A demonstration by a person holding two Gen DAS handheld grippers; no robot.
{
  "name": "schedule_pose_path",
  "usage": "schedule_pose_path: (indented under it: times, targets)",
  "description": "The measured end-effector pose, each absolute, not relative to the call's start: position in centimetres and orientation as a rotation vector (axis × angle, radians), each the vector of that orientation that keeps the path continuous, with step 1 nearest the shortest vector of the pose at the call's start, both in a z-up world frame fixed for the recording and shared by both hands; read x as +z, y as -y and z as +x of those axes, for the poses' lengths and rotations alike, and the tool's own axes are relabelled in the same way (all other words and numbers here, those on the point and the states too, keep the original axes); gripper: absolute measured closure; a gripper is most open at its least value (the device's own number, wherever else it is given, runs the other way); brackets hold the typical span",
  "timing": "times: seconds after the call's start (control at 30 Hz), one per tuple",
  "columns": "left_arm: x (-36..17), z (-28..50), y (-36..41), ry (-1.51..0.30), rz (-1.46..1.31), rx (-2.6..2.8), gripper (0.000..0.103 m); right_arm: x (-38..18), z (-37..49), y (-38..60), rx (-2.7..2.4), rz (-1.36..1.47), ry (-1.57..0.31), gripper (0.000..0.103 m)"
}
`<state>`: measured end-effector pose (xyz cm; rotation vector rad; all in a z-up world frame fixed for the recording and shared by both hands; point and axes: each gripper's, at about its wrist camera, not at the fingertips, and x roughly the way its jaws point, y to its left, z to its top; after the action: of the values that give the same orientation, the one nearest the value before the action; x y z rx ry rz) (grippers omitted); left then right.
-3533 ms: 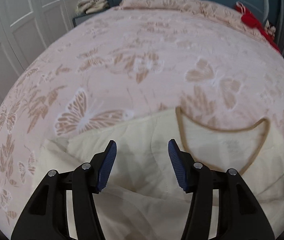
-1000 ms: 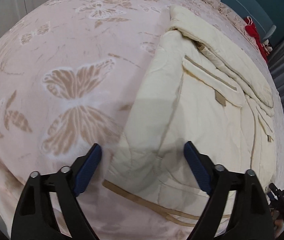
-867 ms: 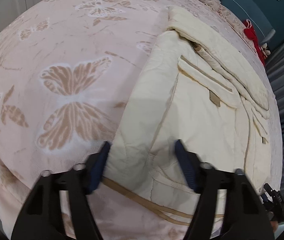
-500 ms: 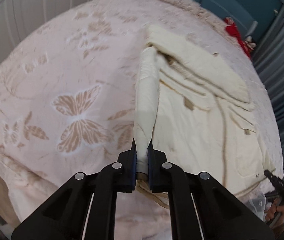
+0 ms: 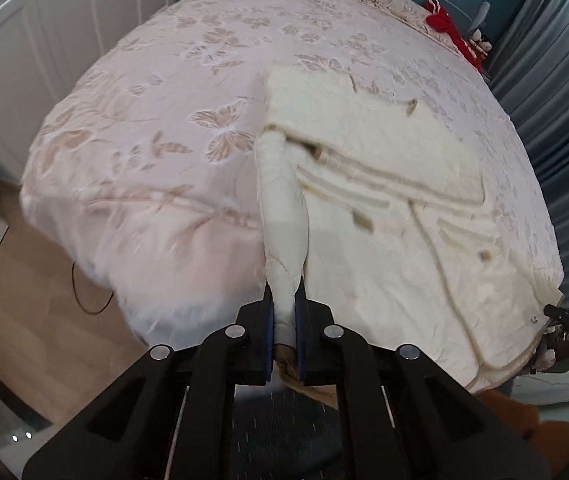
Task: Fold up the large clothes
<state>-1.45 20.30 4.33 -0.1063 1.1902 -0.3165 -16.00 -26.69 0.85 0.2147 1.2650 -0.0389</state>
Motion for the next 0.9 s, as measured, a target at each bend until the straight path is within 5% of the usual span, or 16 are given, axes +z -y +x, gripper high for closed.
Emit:
schedule_pose_path:
  times: [0.37,0.9]
  targets:
    - [8.7,9.7,-16.4,-0.898,-0.139,-0.260,0.096,7.0,-7.8,30.2,-0.150,0.245,-0.881,0.099]
    - [-2.2,25.6,-8.9,-0.973,0.020,-0.047,0.095,-1.7,8.0,34.3,-0.351,0.381,-0.778,0.099]
